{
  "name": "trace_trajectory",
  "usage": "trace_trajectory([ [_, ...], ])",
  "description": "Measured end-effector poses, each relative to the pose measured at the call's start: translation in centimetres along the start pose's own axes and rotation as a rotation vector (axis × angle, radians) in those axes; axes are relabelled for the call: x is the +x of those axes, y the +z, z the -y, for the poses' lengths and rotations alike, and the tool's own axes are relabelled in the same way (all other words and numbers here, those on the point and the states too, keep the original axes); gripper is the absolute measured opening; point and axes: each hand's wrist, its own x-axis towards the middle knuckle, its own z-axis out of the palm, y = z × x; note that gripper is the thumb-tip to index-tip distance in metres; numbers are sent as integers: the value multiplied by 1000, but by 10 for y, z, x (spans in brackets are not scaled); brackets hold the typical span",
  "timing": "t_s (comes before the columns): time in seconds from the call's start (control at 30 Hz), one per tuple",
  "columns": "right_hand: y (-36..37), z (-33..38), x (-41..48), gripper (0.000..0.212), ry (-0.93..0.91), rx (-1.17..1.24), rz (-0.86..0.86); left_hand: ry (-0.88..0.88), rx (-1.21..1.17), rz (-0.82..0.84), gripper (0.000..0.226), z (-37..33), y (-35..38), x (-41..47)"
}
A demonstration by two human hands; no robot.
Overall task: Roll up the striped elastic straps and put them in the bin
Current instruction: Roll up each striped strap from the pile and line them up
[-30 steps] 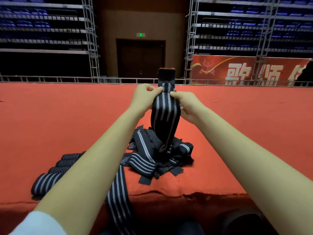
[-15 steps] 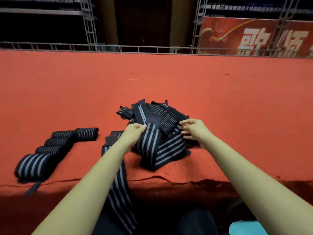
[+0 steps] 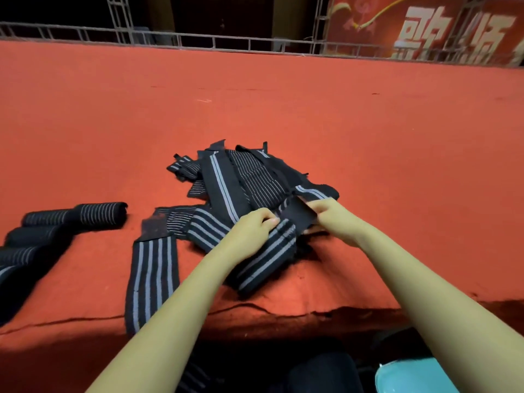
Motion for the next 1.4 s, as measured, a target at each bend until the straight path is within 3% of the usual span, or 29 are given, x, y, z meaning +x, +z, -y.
trace_trajectory([
  [0.13, 1, 14, 27, 27, -104, 31, -208, -8, -78, -76, 16, 17, -8, -14],
  [0.27, 20, 38, 52, 27, 93, -215, -114, 31, -52, -83, 13, 27, -23, -23],
  [0.3, 21, 39, 60, 37, 115, -272, -117, 29, -37, -88, 13, 29, -26, -25],
  [0.37, 18, 43, 72, 46, 161, -358, -158, -8, -2, -123, 13, 37, -36, -27],
  [0.47, -8, 40, 79, 25, 226, -422, -354, -75, 5, -187, 18, 60, -54, -36],
  [0.53, -22, 29, 77, 6, 221, -339, -427, -80, -66, -220, 21, 67, -59, -43],
  [0.63, -7, 25, 75, 41, 64, 0, -383, -84, -119, -238, 22, 59, -53, -43],
  [0.7, 14, 33, 62, 44, -115, 46, -425, -93, -126, -243, 22, 49, -47, -40],
  [0.8, 40, 44, 34, 11, -315, 119, -293, -87, -206, -259, 19, 37, -48, -42],
  [0.93, 59, 65, -5, 41, -173, 349, 23, -72, -348, -293, 22, 19, -55, -54],
  [1.07, 65, 79, -28, 24, -223, 225, 161, -69, -501, -389, 21, -2, -67, -68],
  [1.27, 77, 90, -54, 34, -236, 305, 154, -50, -484, -441, 20, -23, -79, -97],
  [1.4, 84, 88, -67, 34, -262, 351, 186, -35, -327, -554, 18, -23, -77, -122],
])
